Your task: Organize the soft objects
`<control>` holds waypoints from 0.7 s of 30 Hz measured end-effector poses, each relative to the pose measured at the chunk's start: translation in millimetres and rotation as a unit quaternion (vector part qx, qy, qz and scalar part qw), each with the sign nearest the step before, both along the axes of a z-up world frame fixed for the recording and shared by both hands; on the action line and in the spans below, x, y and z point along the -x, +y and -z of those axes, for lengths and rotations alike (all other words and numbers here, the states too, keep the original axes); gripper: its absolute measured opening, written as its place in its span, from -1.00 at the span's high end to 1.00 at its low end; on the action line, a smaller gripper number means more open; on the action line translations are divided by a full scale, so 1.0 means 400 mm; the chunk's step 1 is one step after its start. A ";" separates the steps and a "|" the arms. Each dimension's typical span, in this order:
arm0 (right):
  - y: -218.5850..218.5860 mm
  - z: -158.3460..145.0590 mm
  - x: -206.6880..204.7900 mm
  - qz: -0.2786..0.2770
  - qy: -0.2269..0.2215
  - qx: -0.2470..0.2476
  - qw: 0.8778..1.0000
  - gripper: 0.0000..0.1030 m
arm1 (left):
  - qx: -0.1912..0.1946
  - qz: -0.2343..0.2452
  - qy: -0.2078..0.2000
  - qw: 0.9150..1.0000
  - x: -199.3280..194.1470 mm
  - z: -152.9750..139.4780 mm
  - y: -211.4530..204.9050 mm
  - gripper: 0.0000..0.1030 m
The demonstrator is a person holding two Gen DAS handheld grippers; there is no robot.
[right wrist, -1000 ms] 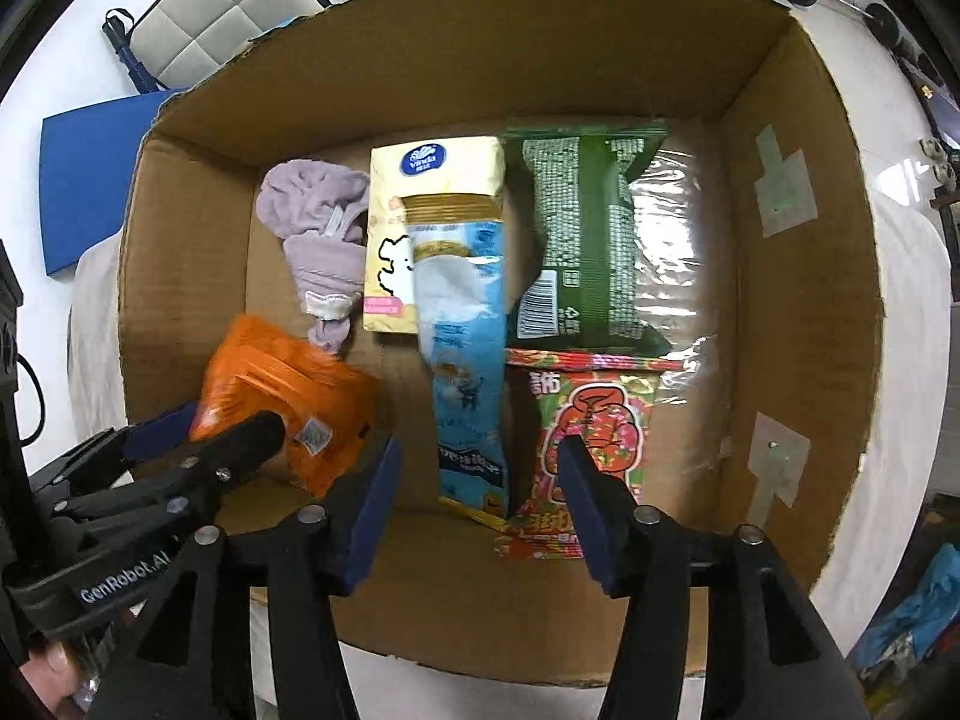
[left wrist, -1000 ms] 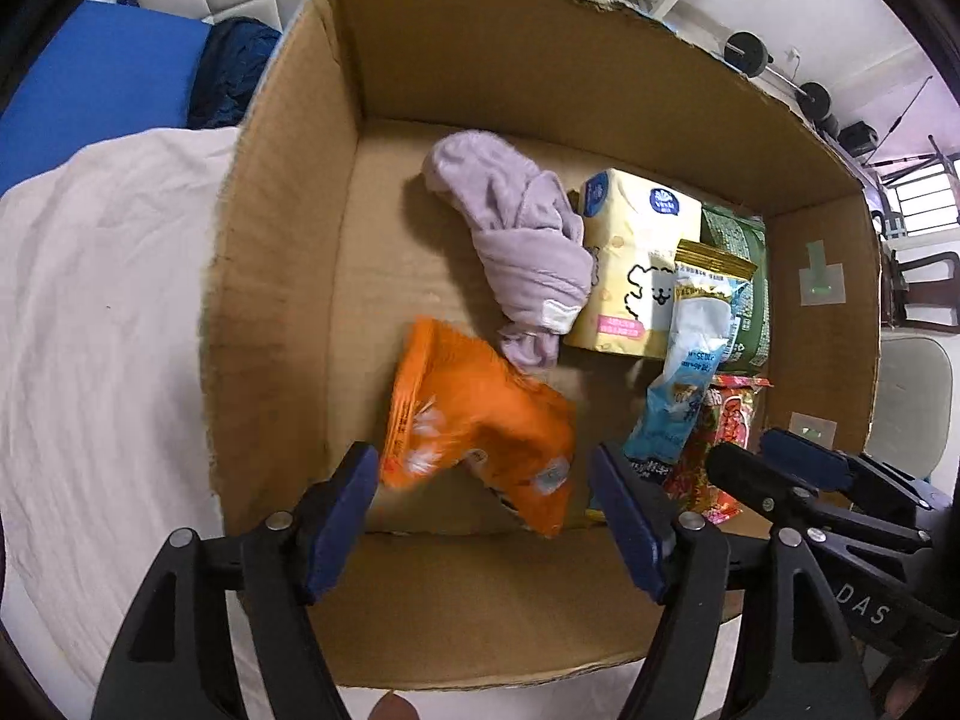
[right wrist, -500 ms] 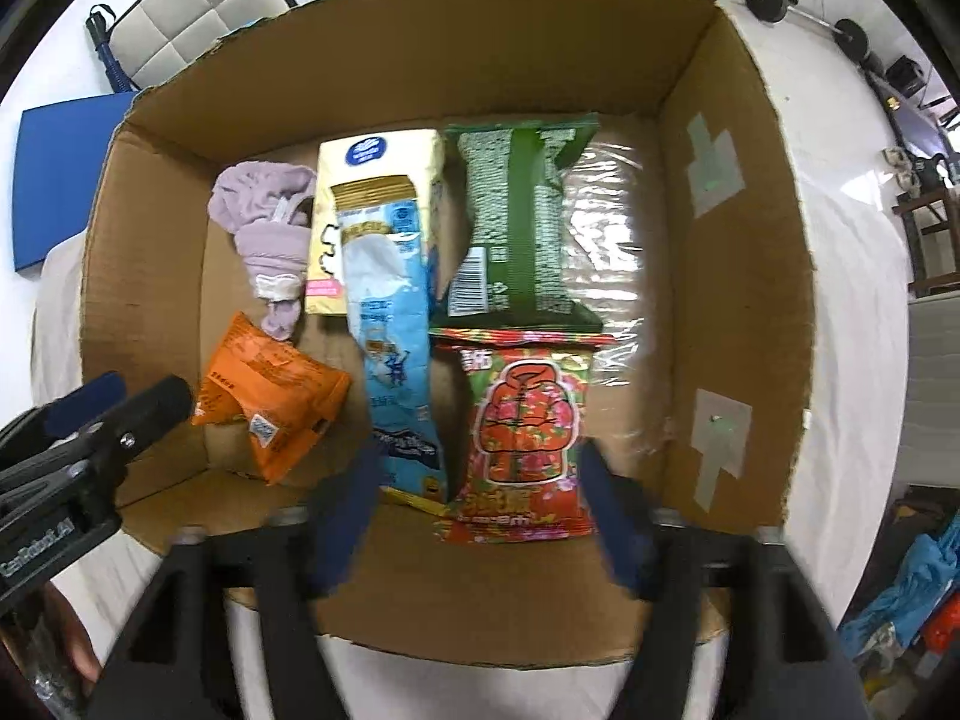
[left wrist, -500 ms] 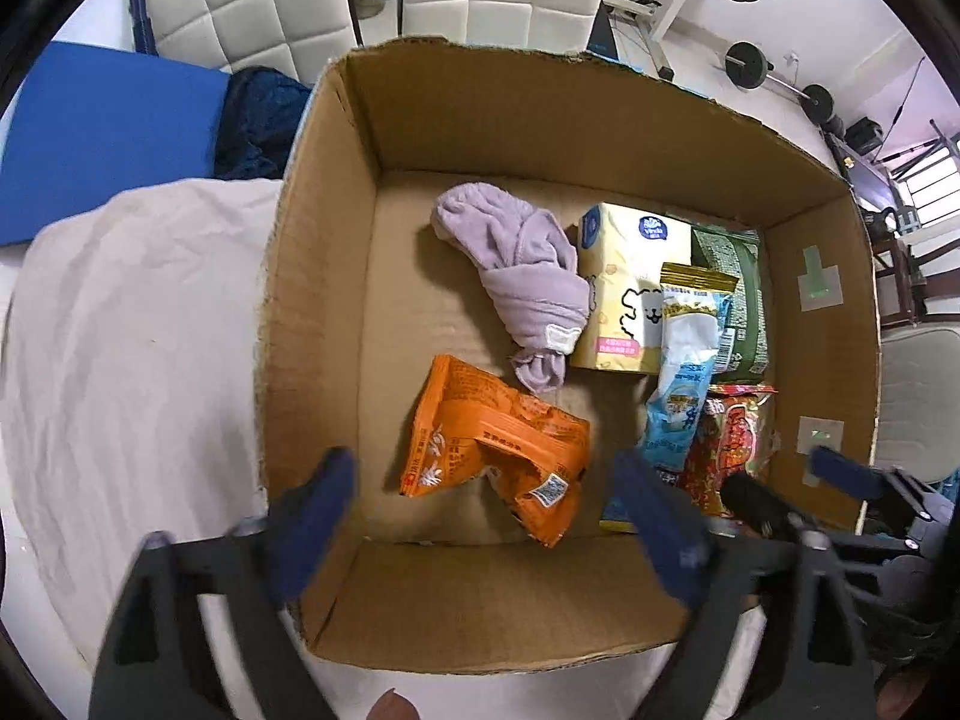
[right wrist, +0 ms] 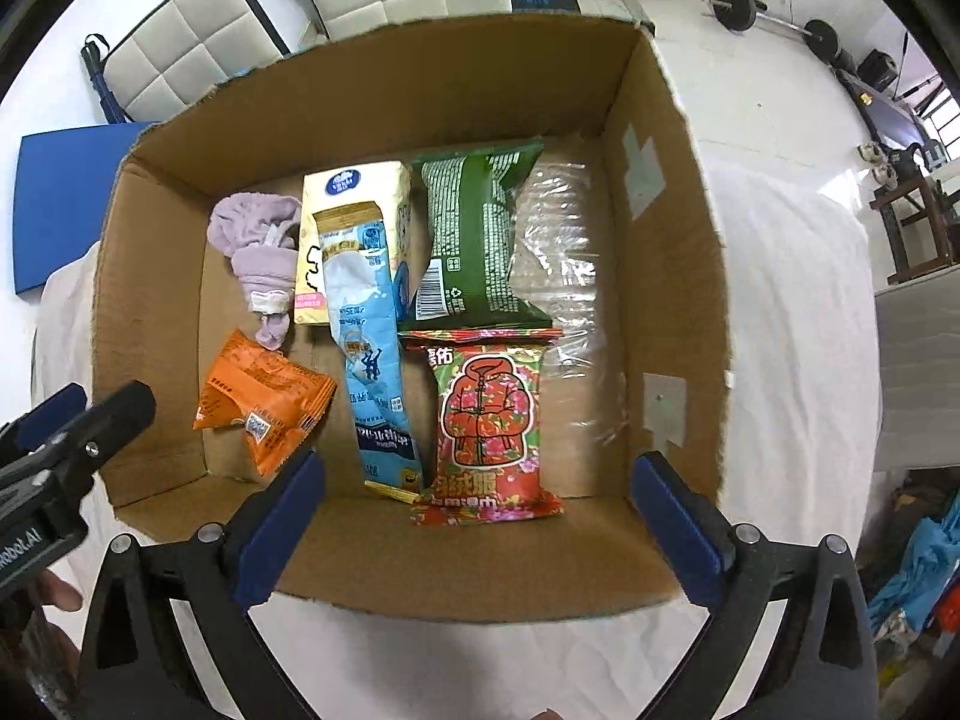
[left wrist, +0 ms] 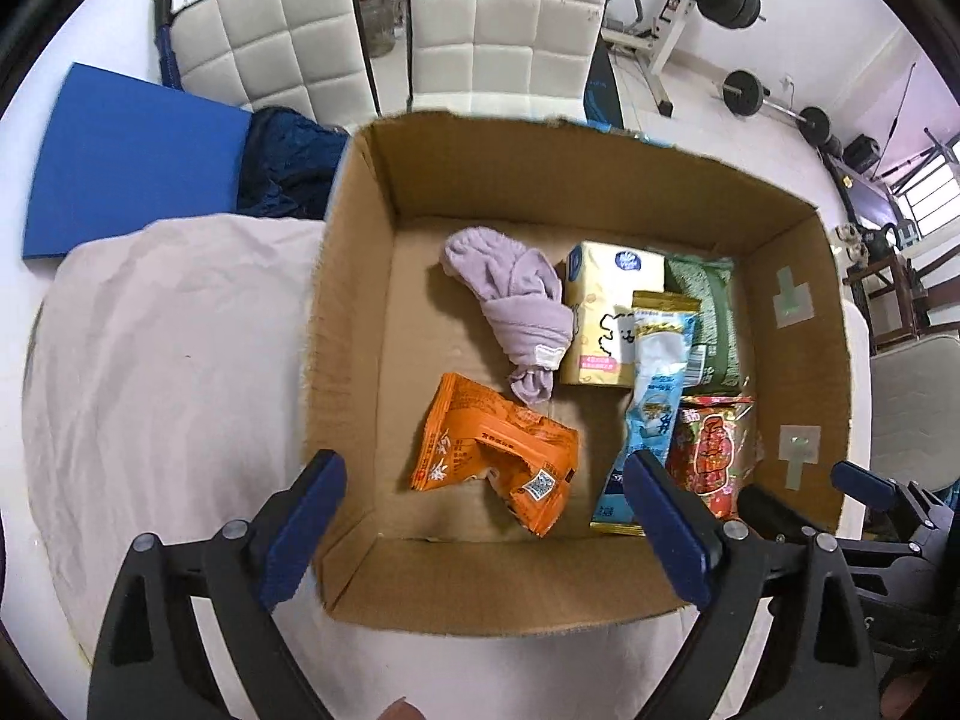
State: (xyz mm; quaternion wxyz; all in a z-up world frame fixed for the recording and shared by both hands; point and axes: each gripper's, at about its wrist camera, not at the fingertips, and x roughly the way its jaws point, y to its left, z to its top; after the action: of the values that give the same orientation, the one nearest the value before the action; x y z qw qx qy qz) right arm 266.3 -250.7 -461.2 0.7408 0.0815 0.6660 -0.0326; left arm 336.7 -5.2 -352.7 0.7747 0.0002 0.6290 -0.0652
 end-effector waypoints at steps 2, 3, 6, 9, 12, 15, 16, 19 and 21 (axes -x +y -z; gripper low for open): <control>0.002 -0.025 0.009 -0.002 -0.009 0.003 1.000 -1.00 | 0.003 -0.008 -0.011 1.000 0.019 -0.029 0.006 -0.84; 0.000 -0.045 0.022 -0.003 -0.016 0.003 1.000 -1.00 | 0.007 -0.014 -0.018 1.000 0.035 -0.049 0.012 -0.83; 0.002 -0.094 0.054 -0.001 -0.031 -0.004 1.000 -1.00 | 0.011 -0.020 -0.043 0.999 0.086 -0.110 0.018 -0.84; -0.003 -0.156 0.105 0.003 -0.052 -0.010 0.999 -1.00 | 0.011 -0.022 -0.071 0.997 0.151 -0.187 0.022 -0.84; -0.011 -0.231 0.172 0.006 -0.078 -0.008 0.997 -1.00 | 0.017 -0.020 -0.094 0.995 0.222 -0.270 0.022 -0.84; -0.016 -0.313 0.245 0.009 -0.105 -0.008 0.994 -1.00 | 0.021 -0.012 -0.116 0.993 0.289 -0.347 0.021 -0.84; -0.016 -0.340 0.269 0.009 -0.112 -0.008 0.994 -1.00 | 0.020 -0.011 -0.127 0.992 0.317 -0.382 0.019 -0.84; -0.011 -0.430 0.354 0.008 -0.142 0.004 0.990 -1.00 | 0.017 0.000 -0.153 0.988 0.391 -0.467 0.014 -0.84; -0.005 -0.485 0.408 0.008 -0.162 0.011 0.987 -1.00 | 0.011 0.006 -0.159 0.987 0.430 -0.508 0.016 -0.84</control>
State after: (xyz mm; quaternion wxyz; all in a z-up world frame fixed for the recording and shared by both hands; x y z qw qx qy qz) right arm 103.3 -252.7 -267.3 0.8395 0.0832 0.5361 -0.0319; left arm 164.9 1.1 -149.5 0.8646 0.0057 0.4967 -0.0760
